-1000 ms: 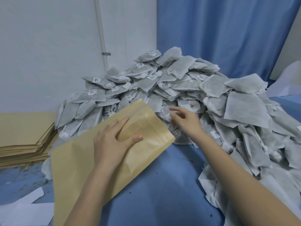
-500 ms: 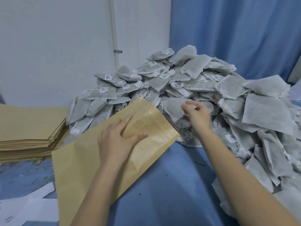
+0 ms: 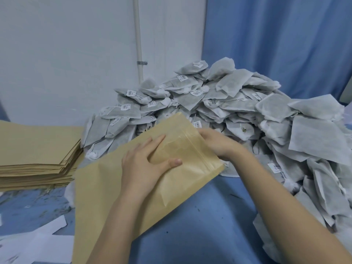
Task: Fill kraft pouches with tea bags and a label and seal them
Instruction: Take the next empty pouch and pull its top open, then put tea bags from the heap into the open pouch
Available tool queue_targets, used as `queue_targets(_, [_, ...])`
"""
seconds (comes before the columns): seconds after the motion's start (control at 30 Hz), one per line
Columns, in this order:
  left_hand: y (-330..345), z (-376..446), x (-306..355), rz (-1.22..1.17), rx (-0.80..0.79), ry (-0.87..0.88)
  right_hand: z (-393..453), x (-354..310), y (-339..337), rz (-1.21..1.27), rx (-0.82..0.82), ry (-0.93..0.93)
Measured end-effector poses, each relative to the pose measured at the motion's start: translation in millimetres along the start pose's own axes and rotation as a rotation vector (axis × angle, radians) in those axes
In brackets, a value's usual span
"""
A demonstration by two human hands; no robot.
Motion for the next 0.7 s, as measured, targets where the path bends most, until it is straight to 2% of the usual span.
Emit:
queue_targets(0.03, [0, 0, -1, 0.010, 0.003, -0.001, 5, 0, 5, -0.027, -0.017, 0.012])
queue_targets(0.07, [-2, 0, -4, 0.022, 0.009, -0.010, 8, 2, 4, 0.018, 0.033, 0.009])
queue_targets(0.13, [-6, 0, -12, 0.046, 0.015, -0.037, 3, 16, -17, 0.186, 0.324, -0.003])
queue_targets(0.17, [-6, 1, -16, 0.059, 0.005, -0.050, -3, 30, -31, 0.138, 0.499, 0.042])
queue_targets(0.2, [-6, 1, -20, 0.076, -0.014, -0.062, -11, 45, -41, -0.042, 0.605, 0.153])
queue_targets(0.23, [-4, 1, -22, 0.096, -0.040, -0.068, -16, 65, -42, -0.257, 0.597, 0.315])
queue_targets(0.27, [-2, 2, -24, 0.118, -0.070, -0.068, -20, 85, -37, -0.437, 0.506, 0.467])
queue_targets(0.33, [3, 2, -25, 0.150, -0.114, -0.064, -28, 116, -23, -0.597, 0.337, 0.630])
queue_targets(0.4, [6, 2, -24, 0.173, -0.129, -0.056, -31, 128, -17, -0.624, 0.356, 0.591])
queue_targets(0.47, [7, 3, -23, 0.188, -0.130, -0.049, -33, 125, -20, -0.594, 0.485, 0.498])
queue_targets(0.57, [7, 2, -23, 0.179, -0.124, -0.044, -48, 115, -35, -0.244, 0.731, 0.348])
queue_targets(0.63, [7, 2, -23, 0.179, -0.125, -0.042, -58, 98, -47, -0.096, 0.748, 0.242])
queue_targets(0.7, [7, 2, -22, 0.178, -0.126, -0.037, -66, 73, -57, -0.150, 0.667, 0.160])
Point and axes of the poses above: each hand's wrist, its own z-axis towards the middle knuckle, its own y-axis out of the palm, x = y × z, the point moved 8 cm from there along z, towards the middle knuckle, and after that the axes turned 5 degrees about -x, right-handed, at the moved point
